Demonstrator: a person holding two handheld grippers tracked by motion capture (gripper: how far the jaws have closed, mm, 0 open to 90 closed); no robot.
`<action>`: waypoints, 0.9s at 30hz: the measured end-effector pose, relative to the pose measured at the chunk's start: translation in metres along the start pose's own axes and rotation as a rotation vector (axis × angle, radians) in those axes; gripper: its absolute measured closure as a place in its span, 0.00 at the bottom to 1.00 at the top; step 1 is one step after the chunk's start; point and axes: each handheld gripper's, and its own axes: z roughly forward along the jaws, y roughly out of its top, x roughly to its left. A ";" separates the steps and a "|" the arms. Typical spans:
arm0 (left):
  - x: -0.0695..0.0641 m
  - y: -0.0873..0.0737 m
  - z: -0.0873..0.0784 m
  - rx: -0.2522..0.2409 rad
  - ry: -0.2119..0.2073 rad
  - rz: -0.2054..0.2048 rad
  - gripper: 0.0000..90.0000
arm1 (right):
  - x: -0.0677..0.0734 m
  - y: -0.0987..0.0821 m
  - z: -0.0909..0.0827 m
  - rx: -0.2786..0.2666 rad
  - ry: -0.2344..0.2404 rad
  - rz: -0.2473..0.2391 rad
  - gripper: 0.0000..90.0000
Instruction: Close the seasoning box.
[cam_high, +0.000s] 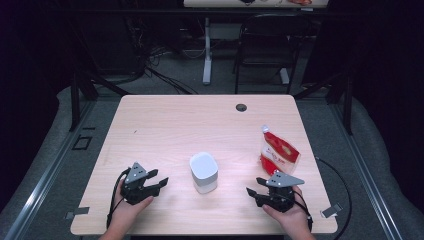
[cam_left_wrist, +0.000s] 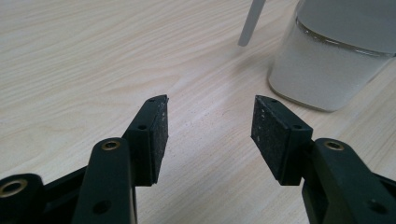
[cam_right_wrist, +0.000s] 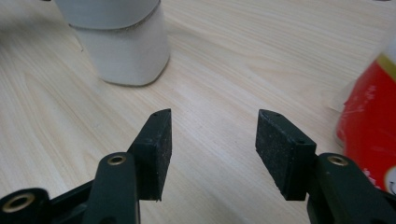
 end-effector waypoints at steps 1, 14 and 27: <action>0.000 -0.001 0.001 0.001 0.000 -0.004 0.52 | 0.001 0.000 0.002 0.012 -0.001 -0.014 0.51; -0.001 -0.003 0.009 0.020 -0.026 -0.012 0.51 | 0.000 -0.003 0.009 0.036 0.017 -0.001 0.51; -0.001 -0.004 0.010 0.019 -0.035 -0.008 0.51 | -0.002 -0.005 0.011 0.034 0.003 0.004 0.51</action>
